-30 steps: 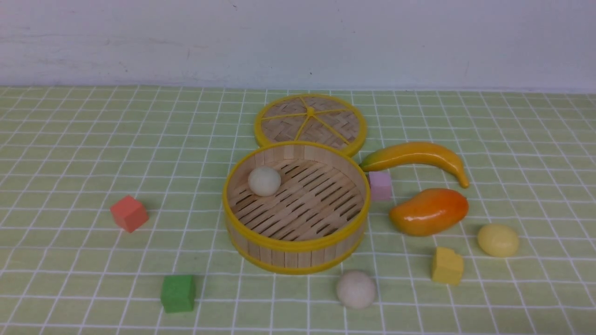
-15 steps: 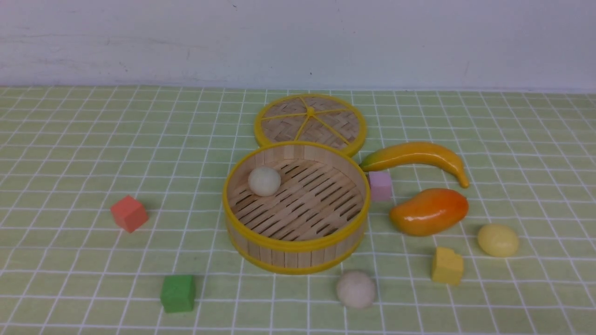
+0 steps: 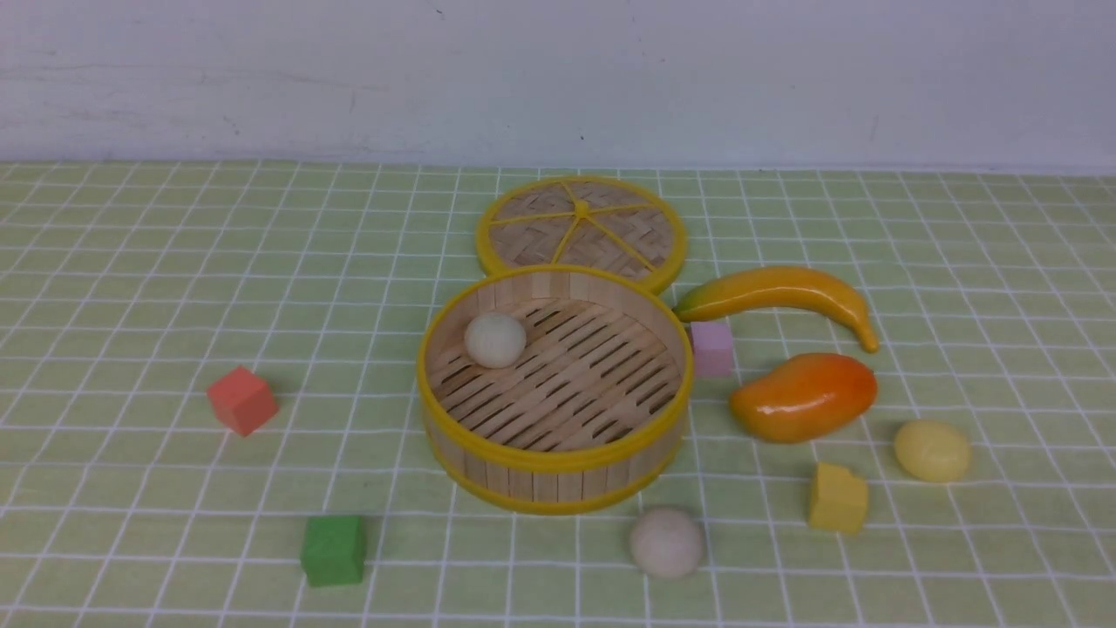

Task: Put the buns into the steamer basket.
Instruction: Use the right arm to grab a steamed stuffed bun

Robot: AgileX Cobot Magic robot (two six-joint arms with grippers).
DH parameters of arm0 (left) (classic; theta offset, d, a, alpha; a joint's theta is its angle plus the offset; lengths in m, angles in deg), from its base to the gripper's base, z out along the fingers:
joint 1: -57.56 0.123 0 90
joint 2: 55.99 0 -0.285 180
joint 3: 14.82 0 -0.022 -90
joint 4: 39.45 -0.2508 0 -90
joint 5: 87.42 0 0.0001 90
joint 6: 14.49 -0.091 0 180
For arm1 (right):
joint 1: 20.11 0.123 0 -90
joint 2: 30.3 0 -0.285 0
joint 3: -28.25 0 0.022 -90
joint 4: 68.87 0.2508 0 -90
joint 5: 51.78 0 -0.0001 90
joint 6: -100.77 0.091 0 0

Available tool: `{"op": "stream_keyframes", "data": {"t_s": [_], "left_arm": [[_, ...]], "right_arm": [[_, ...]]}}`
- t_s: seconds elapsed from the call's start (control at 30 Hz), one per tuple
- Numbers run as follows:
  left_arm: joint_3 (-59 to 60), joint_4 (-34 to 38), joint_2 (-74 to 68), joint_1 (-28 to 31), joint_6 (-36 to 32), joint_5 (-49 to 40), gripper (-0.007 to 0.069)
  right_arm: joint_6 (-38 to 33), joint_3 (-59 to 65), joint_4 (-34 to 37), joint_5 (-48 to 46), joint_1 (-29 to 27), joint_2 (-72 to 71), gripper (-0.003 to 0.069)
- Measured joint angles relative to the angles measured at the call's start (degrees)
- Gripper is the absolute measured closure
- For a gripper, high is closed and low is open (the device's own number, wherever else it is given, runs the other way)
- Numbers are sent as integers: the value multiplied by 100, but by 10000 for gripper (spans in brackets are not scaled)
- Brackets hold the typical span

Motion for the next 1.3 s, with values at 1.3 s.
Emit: {"op": "stream_keyframes", "data": {"t_s": [1.3], "left_arm": [[0,0,0,0,0,0,520]], "right_arm": [[-2867,-4428,2642,-2731,602,9044,418]]}}
